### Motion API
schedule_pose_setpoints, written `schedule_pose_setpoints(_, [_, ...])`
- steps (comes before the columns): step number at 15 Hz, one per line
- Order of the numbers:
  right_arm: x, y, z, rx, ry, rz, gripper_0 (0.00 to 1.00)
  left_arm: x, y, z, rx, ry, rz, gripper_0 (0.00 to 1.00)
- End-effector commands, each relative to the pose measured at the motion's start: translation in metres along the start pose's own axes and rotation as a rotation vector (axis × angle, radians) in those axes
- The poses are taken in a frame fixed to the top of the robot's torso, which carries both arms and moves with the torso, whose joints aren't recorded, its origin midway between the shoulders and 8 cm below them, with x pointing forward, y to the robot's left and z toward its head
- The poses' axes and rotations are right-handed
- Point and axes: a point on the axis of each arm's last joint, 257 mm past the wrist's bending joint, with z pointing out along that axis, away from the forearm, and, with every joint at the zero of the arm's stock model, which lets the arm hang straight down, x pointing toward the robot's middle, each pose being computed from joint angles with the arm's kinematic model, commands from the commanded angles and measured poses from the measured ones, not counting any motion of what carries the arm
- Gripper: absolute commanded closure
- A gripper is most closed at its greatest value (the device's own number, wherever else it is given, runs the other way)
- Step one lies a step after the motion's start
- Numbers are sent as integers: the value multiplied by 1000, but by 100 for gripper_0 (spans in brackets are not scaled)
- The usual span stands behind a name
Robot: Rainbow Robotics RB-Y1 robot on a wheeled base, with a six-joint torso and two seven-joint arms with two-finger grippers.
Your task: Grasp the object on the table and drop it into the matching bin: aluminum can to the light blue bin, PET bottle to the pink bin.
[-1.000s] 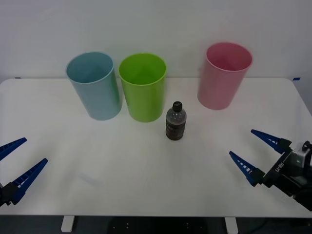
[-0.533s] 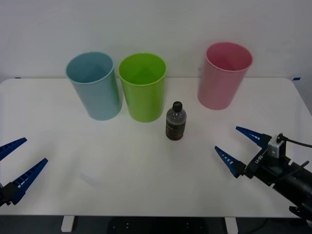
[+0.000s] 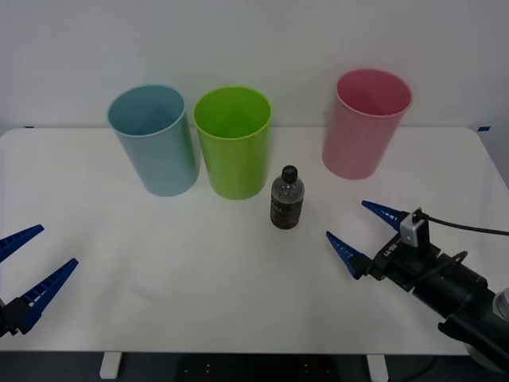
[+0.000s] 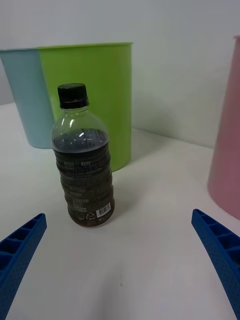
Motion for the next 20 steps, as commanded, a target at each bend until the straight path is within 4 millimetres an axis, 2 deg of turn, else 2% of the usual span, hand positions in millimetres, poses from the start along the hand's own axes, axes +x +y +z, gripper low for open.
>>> schedule_pose_setpoints(1, [0, 5, 14, 3, 8, -8, 0, 0, 0, 0, 0, 0, 0, 0])
schedule_pose_setpoints(4, [10, 9, 33, -10, 24, -3, 0, 0, 0, 0, 0, 0, 0, 0])
schedule_pose_setpoints(14, [19, 29, 104, -32, 47, -14, 0, 0, 0, 0, 0, 0, 0, 0])
schedule_pose_setpoints(20, [17, 38, 130, -9, 67, -42, 0, 0, 0, 0, 0, 0, 0, 0])
